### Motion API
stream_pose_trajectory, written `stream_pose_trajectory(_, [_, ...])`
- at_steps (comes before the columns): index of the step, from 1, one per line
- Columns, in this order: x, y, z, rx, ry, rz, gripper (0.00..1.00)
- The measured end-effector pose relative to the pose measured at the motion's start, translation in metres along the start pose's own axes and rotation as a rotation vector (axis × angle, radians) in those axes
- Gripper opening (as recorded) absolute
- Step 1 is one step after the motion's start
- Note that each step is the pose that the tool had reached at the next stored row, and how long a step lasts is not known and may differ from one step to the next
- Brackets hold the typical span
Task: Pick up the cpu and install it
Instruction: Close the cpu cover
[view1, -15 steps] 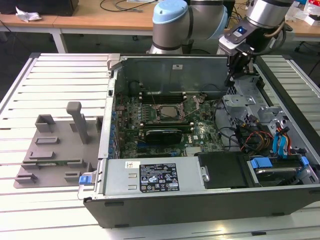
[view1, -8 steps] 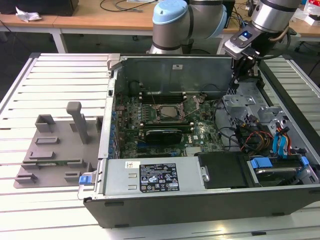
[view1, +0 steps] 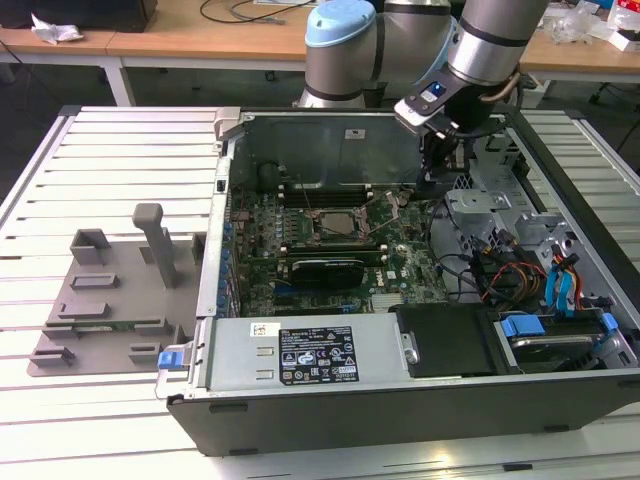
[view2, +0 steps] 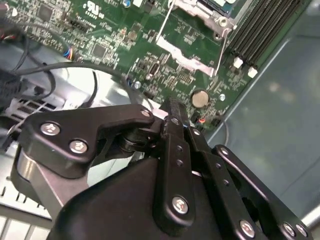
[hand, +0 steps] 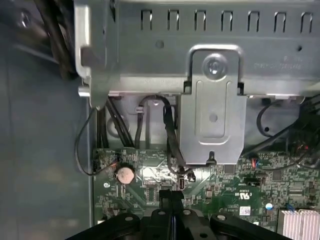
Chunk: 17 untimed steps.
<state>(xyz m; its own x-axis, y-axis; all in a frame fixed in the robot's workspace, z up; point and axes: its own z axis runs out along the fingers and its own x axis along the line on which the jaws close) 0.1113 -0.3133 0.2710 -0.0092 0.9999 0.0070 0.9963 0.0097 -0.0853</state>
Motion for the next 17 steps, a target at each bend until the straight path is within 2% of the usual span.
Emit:
stream_pose_trajectory(11, [-0.0001, -0.0118, 0.0289, 0.0000, 0.0000, 0.000, 0.11])
stream_pose_trajectory(17, [0.0000, -0.0207, 0.0310, -0.0002, -0.0001, 0.000, 0.11])
